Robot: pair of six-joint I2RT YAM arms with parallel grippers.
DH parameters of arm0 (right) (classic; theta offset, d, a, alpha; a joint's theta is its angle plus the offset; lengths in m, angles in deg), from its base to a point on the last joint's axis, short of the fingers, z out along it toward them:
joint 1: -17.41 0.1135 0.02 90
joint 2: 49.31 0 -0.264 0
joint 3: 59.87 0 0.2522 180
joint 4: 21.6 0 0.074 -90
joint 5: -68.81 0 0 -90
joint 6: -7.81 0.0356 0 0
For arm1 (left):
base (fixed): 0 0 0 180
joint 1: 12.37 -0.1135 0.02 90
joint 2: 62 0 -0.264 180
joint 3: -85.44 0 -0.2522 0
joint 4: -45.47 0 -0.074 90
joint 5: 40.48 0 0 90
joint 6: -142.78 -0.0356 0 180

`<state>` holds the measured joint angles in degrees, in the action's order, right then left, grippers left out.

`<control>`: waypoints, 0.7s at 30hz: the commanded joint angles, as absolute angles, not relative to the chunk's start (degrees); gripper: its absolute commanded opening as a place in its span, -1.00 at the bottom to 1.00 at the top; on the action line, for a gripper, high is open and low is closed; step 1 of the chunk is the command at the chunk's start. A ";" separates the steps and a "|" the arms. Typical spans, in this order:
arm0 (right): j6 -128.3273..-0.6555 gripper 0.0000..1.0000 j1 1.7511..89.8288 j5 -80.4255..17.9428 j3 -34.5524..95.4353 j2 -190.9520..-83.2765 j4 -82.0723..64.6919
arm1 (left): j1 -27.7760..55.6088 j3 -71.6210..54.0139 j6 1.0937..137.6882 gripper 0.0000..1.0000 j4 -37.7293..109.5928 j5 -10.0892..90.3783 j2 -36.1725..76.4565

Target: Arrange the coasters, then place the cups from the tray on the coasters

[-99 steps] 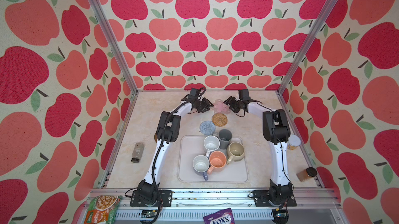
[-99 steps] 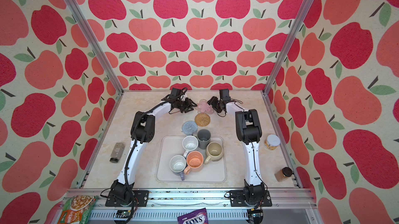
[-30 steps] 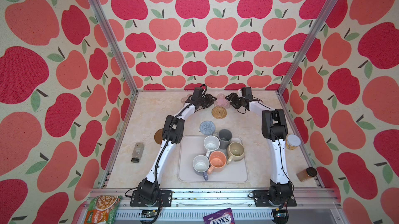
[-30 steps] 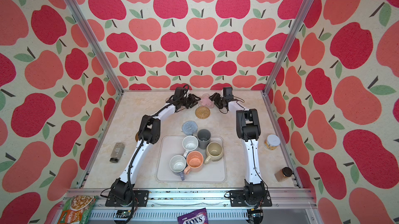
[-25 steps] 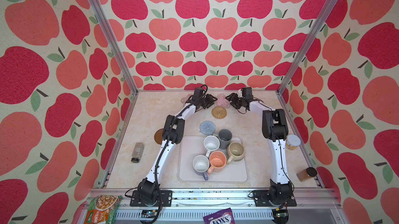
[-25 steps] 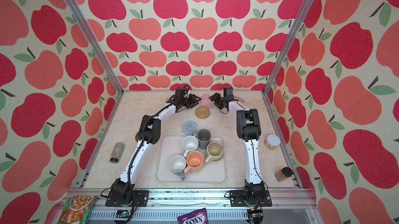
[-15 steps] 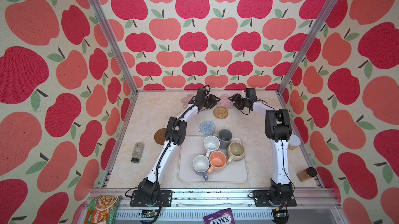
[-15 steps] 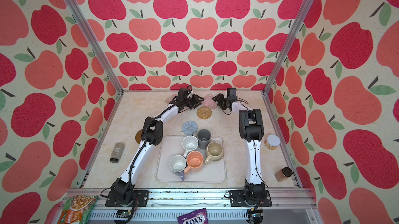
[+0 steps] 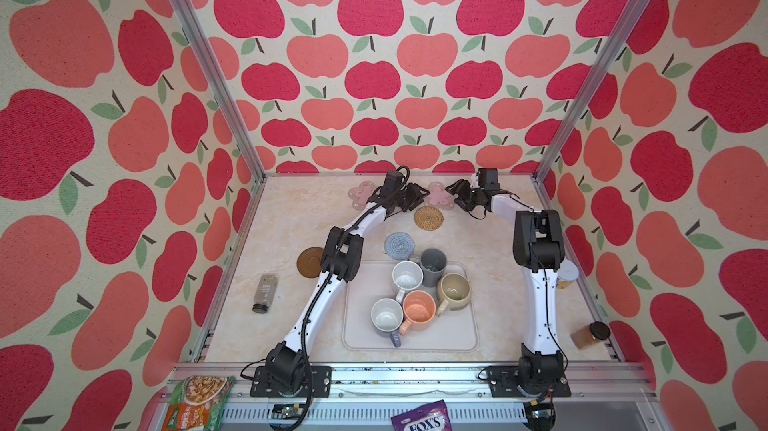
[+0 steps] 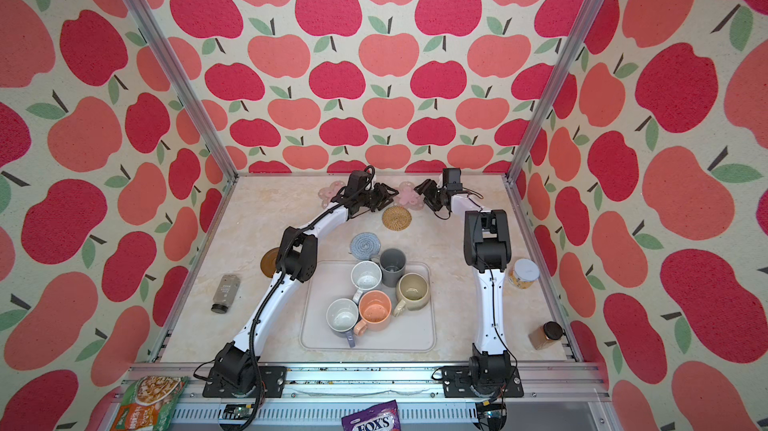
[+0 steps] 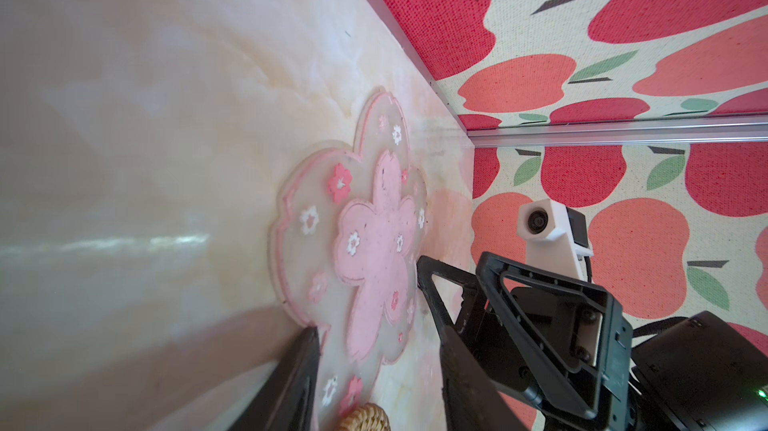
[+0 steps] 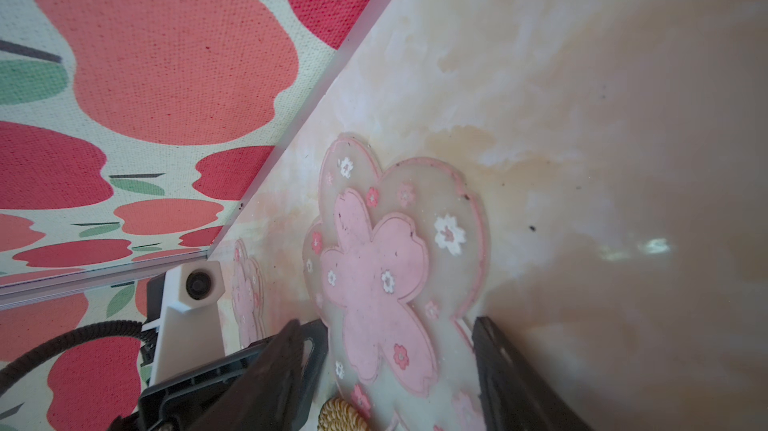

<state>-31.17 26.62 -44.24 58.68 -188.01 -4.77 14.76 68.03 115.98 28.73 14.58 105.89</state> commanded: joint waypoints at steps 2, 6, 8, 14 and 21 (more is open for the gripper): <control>-31.66 0.35 26.57 -43.87 57.98 -191.56 1.13 | 15.31 68.17 116.77 0.01 25.31 15.75 109.83; -31.00 0.35 26.64 -44.51 56.98 -191.44 0.44 | 14.71 67.72 115.47 0.02 23.80 15.34 108.80; -30.95 0.35 26.65 -44.59 56.21 -191.09 0.03 | 14.02 65.98 114.56 0.01 23.86 15.24 107.37; -30.88 0.35 26.59 -44.57 55.39 -190.23 -0.02 | 11.46 63.31 111.94 0.01 23.04 14.76 103.79; -30.10 0.35 26.64 -44.83 54.12 -189.79 -0.82 | 11.24 62.09 111.85 0.01 23.47 13.76 102.79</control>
